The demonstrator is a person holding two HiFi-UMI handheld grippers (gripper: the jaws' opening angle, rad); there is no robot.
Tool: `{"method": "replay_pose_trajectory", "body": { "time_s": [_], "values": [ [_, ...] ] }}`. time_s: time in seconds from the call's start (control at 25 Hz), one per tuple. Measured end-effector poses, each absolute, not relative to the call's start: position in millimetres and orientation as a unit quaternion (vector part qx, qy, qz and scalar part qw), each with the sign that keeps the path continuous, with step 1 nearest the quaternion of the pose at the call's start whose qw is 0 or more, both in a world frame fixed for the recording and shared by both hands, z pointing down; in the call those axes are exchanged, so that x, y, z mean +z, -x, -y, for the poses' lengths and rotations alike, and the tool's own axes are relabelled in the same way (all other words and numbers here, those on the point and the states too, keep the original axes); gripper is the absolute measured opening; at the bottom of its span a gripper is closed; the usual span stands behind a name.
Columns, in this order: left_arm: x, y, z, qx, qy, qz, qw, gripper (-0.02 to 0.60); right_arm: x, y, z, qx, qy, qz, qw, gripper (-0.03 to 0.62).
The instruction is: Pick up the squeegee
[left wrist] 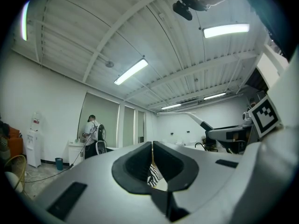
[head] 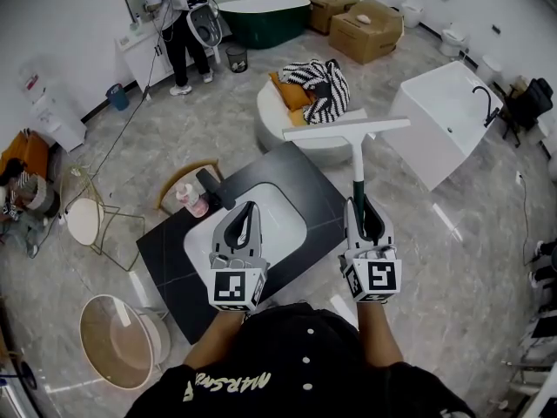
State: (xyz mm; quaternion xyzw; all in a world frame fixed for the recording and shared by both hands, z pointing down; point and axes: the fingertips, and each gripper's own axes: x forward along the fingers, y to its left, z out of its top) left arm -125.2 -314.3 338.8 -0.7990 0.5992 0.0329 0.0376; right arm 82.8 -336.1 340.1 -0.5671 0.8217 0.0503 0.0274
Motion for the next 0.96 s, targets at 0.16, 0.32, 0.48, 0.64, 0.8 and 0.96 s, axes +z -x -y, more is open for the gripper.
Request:
{"method": "replay_pose_trajectory", "body": {
  "time_s": [0.16,0.32,0.48,0.64,0.8,0.96],
  "values": [
    [338.3,123.7,313.1,0.034,0.799,-0.6,0.039,0.018,340.3,-82.8,335.9,0.049,0.566,-0.822,0.031,0.089],
    [338.2,120.4,312.7,0.035,0.801,-0.596,0.038,0.018,341.0,-82.3,336.5,0.048,0.565,-0.823,0.031,0.089],
    [339.5,118.0,311.7,0.03,0.802,-0.596,0.031,0.018,343.2,-82.6,335.8,0.045,0.563,-0.825,0.029,0.089],
    [338.2,116.3,313.6,0.029,0.802,-0.595,0.033,0.018,343.6,-83.5,336.9,0.042,0.563,-0.825,0.028,0.089],
    [338.3,115.8,313.8,0.031,0.803,-0.594,0.029,0.018,343.6,-83.1,337.4,0.042,0.563,-0.825,0.028,0.089],
    [336.3,116.0,315.3,0.032,0.804,-0.593,0.029,0.018,341.2,-82.5,338.5,0.045,0.564,-0.824,0.028,0.089]
  ]
}}
